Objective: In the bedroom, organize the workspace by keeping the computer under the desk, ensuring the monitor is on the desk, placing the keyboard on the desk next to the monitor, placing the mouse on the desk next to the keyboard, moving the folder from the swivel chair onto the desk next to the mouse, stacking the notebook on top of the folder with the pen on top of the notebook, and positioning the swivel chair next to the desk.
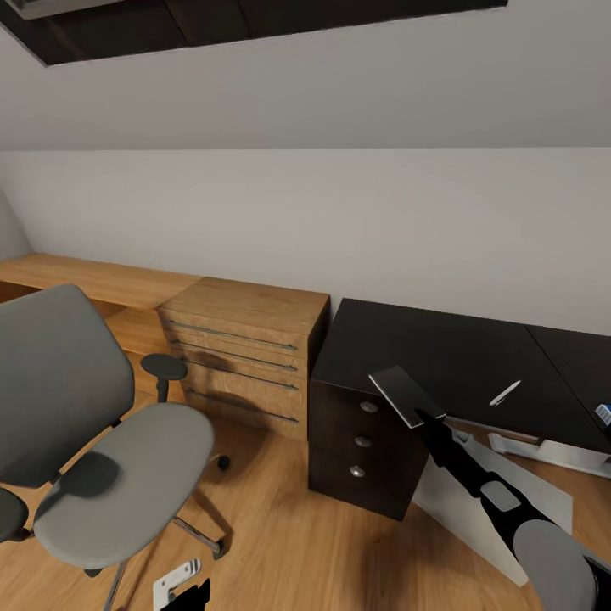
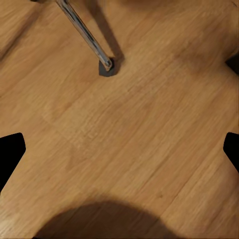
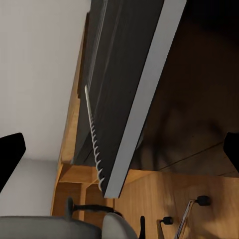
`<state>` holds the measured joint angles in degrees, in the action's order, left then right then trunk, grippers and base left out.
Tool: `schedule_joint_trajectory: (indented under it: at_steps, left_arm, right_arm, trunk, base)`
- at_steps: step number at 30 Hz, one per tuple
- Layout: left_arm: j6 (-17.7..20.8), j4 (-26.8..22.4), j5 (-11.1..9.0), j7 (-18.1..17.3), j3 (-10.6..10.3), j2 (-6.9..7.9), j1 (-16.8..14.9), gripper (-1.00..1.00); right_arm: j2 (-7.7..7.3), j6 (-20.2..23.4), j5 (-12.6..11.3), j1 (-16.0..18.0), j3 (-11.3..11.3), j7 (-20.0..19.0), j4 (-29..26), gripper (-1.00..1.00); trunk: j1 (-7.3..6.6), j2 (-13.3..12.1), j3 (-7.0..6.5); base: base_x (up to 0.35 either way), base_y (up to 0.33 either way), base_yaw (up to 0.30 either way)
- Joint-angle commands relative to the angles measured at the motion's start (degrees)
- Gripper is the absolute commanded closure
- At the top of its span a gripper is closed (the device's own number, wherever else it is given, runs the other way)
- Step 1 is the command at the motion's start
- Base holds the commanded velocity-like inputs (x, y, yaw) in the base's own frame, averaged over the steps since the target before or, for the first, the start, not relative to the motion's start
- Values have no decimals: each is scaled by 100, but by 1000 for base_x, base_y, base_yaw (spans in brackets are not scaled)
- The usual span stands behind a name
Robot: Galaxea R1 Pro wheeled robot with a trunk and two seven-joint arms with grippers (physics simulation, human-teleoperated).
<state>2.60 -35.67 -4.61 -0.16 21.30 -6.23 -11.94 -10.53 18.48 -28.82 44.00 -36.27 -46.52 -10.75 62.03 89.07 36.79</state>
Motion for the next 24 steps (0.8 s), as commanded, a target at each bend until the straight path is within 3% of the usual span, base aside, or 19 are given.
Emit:
schedule_joint_trajectory:
  at_steps: [1, 24]
  left_arm:
    - [13, -9, -49, -2, 15, -6, -2, -100]
    - [-49, -1, -48, 6, 15, -9, -2, -100]
  right_arm:
    - [-2, 50, -45, 3, -3, -9, 1, -100]
    - [-8, 50, -45, 3, -3, -7, 1, -100]
  trunk:
    - [0, 3, 5]
    - [0, 3, 5]
  base:
    - [6, 0, 0]
    - [42, 29, 0]
